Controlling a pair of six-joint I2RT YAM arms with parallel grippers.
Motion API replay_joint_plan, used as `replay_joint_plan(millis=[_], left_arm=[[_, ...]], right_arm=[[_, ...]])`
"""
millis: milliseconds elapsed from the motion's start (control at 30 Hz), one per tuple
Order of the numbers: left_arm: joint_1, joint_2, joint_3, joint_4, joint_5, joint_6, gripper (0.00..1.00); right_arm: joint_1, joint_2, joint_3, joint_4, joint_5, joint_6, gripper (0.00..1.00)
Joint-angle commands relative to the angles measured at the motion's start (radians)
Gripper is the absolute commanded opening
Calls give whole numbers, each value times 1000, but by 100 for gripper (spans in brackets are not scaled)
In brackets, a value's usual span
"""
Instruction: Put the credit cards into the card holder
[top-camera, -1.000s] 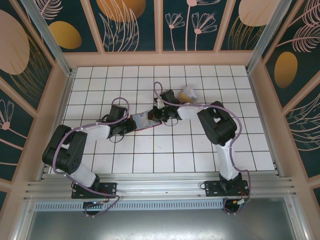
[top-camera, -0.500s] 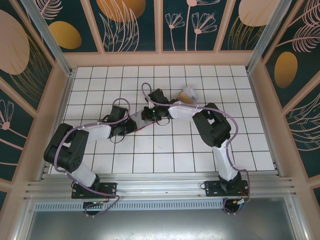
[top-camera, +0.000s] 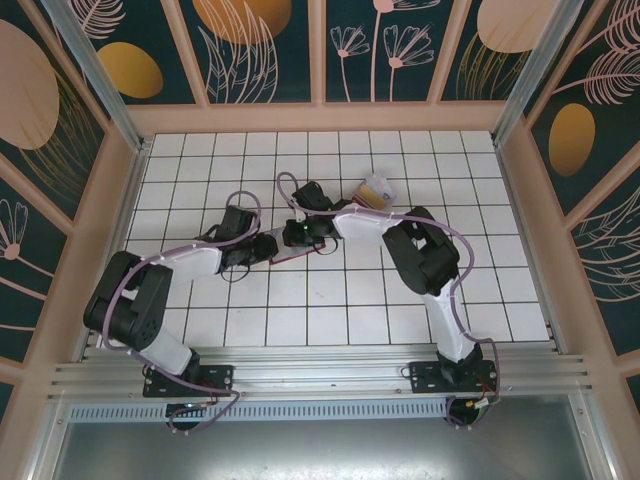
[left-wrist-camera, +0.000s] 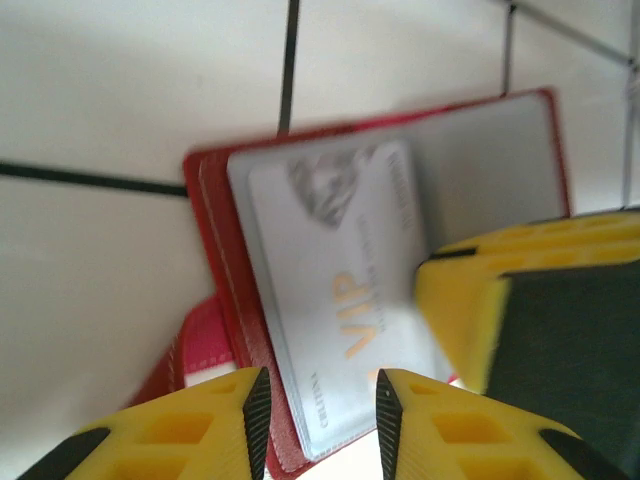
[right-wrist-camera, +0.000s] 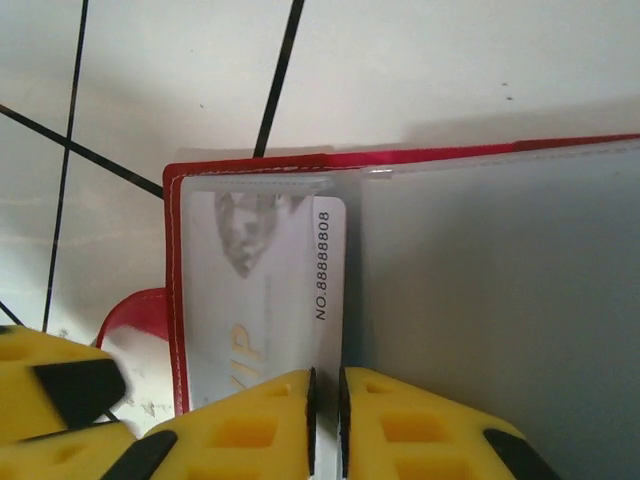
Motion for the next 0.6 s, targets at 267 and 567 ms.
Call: replay_joint_plan(millis=[267, 567], left_arm=[[32, -8, 189, -124, -104, 93, 39], [45, 263, 326, -121, -64, 183, 24]], right_arm=[[-81, -212, -156, -11, 22, -22, 23], [-79, -275, -361, 80, -44, 36, 19]])
